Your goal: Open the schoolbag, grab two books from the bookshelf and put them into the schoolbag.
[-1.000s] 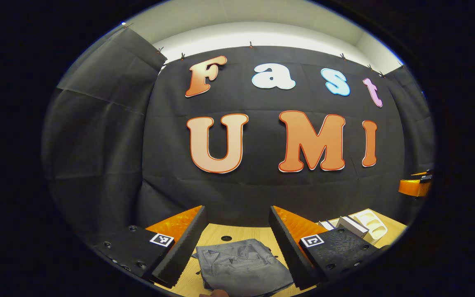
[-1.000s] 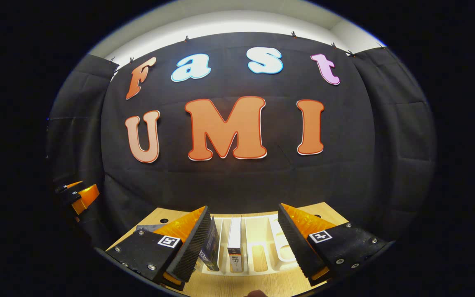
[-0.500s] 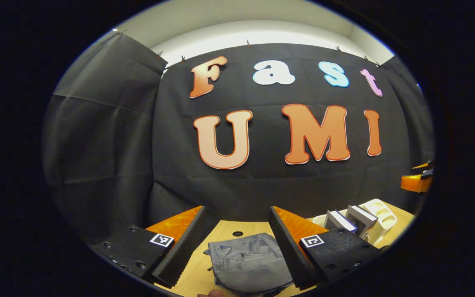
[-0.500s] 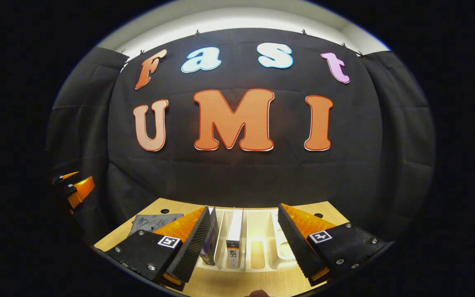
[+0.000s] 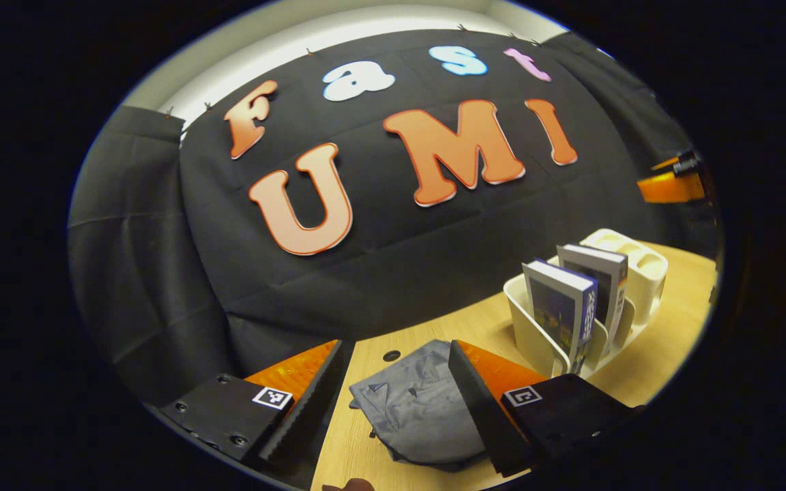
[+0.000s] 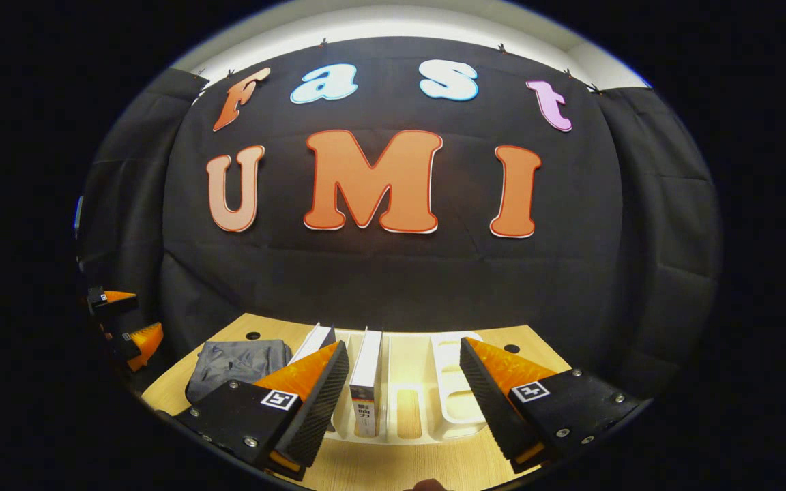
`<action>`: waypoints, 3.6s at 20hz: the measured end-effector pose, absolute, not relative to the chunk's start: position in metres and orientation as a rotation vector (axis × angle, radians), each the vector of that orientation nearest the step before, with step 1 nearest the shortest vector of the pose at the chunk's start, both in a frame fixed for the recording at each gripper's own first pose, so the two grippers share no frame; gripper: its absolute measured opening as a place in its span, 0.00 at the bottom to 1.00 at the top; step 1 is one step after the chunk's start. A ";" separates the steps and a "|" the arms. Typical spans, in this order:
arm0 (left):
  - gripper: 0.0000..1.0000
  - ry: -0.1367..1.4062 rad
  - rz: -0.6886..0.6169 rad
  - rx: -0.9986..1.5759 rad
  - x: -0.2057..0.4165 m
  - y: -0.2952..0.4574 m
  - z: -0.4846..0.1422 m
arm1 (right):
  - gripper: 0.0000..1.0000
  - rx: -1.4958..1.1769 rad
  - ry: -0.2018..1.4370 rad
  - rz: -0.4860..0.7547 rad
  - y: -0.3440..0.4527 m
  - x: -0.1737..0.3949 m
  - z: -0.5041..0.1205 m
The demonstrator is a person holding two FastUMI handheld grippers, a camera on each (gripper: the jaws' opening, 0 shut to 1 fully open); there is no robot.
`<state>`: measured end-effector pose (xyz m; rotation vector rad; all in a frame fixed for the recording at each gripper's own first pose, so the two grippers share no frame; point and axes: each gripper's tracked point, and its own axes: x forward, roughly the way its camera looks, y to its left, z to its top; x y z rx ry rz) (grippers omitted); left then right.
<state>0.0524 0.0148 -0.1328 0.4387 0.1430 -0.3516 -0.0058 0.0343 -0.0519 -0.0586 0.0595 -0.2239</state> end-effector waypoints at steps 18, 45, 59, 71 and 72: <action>0.96 0.334 -0.715 1.001 -0.008 -0.051 -0.323 | 0.98 0.026 0.298 -0.289 0.004 -0.027 -0.149; 0.01 0.793 -0.849 0.991 0.032 -0.020 -0.325 | 0.98 0.090 0.345 -0.296 0.004 -0.033 -0.146; 0.01 0.783 -0.936 0.932 0.120 -0.005 -0.221 | 0.98 0.179 0.421 -0.327 0.064 -0.036 -0.130; 0.01 0.661 -0.956 0.823 0.178 0.000 -0.159 | 0.98 0.243 0.574 -0.170 0.145 -0.023 -0.073; 0.01 0.647 -0.960 0.814 0.181 -0.004 -0.155 | 0.98 0.241 0.598 -0.152 0.149 -0.012 -0.062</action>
